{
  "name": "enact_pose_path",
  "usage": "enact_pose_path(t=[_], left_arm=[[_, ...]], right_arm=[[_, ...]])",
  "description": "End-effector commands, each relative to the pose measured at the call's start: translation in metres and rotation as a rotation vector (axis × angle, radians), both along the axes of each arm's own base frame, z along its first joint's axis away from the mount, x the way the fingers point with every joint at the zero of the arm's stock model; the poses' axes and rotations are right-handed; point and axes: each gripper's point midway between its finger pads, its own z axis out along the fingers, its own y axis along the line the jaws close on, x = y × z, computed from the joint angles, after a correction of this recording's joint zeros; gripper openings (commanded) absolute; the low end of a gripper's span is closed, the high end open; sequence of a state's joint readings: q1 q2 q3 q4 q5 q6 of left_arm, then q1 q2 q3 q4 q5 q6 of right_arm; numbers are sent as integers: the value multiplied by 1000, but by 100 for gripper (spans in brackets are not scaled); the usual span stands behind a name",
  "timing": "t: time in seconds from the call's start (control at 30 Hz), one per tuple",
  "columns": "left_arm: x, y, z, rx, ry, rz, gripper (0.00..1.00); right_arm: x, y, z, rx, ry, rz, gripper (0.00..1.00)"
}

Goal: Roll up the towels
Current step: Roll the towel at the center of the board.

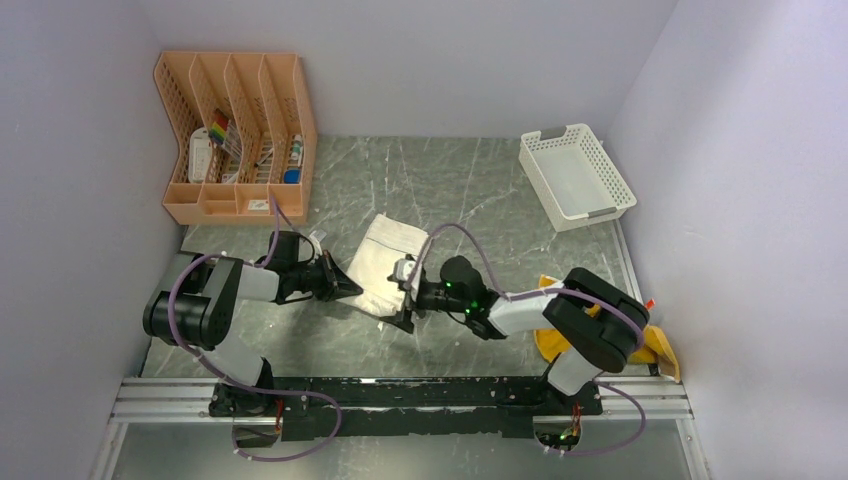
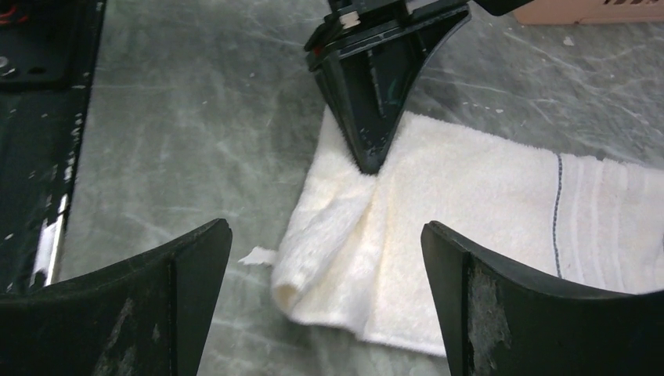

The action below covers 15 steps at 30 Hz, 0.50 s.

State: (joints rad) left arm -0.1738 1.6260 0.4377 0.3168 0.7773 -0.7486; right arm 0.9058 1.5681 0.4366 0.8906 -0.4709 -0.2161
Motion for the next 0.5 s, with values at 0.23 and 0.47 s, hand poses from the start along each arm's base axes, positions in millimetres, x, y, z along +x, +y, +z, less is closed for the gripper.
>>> enact_pose_path(t=[0.23, 0.47], left_arm=[[-5, 10, -20, 93, 27, 19, 7], [-5, 9, -22, 90, 29, 14, 7]], right_arm=[[0, -3, -37, -217, 167, -25, 83], [-9, -16, -56, -281, 209, -35, 83]])
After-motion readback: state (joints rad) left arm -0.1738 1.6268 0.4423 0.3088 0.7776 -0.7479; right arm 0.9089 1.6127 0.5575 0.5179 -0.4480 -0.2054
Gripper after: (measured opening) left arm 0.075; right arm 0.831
